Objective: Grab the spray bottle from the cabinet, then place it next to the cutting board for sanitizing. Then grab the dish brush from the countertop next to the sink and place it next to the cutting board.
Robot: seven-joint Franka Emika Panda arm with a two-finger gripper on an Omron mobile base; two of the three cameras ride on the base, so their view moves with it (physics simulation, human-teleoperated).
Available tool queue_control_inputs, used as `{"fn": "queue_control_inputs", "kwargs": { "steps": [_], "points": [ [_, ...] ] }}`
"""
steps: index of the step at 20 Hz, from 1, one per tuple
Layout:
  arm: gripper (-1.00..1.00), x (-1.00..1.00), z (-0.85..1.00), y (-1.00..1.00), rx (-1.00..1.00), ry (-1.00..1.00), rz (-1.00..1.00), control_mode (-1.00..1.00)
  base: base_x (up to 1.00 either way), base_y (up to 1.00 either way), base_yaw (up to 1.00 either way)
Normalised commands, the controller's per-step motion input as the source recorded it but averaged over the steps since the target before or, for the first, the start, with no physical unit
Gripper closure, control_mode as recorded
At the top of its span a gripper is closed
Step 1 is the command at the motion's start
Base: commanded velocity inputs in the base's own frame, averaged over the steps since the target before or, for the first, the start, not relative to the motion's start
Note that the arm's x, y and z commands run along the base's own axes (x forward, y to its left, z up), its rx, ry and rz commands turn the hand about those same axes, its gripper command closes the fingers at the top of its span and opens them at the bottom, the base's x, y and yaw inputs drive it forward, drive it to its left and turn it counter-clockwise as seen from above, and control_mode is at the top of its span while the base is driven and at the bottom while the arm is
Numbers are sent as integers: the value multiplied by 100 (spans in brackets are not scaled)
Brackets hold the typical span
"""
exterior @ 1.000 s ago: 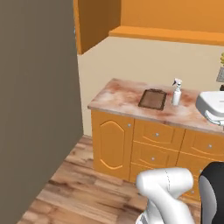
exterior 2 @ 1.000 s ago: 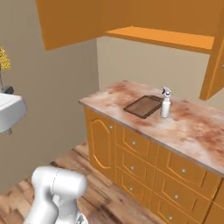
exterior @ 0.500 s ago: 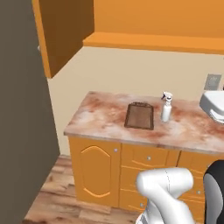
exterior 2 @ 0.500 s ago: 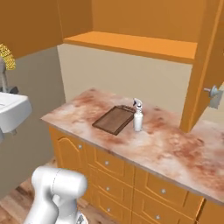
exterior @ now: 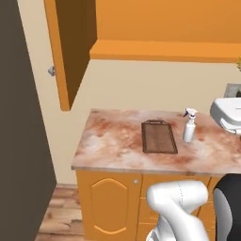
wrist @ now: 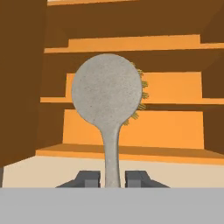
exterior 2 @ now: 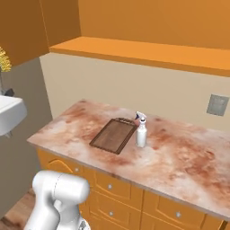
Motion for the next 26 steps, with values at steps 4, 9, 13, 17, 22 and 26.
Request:
{"fn": "queue_control_inputs", "kwargs": {
  "steps": [4, 9, 13, 17, 22, 26],
  "points": [
    [100, 0, 0, 0, 0, 0, 0, 100, 65, 0, -22],
    [100, 0, 0, 0, 0, 0, 0, 100, 46, 2, -24],
    [100, 0, 0, 0, 0, 0, 0, 100, 0, 4, -23],
    [100, 0, 0, 0, 0, 0, 0, 100, 14, 9, -26],
    [100, 0, 0, 0, 0, 0, 0, 100, 4, 4, -3],
    [100, 0, 0, 0, 0, 0, 0, 100, 0, 0, 0]
  ]
}}
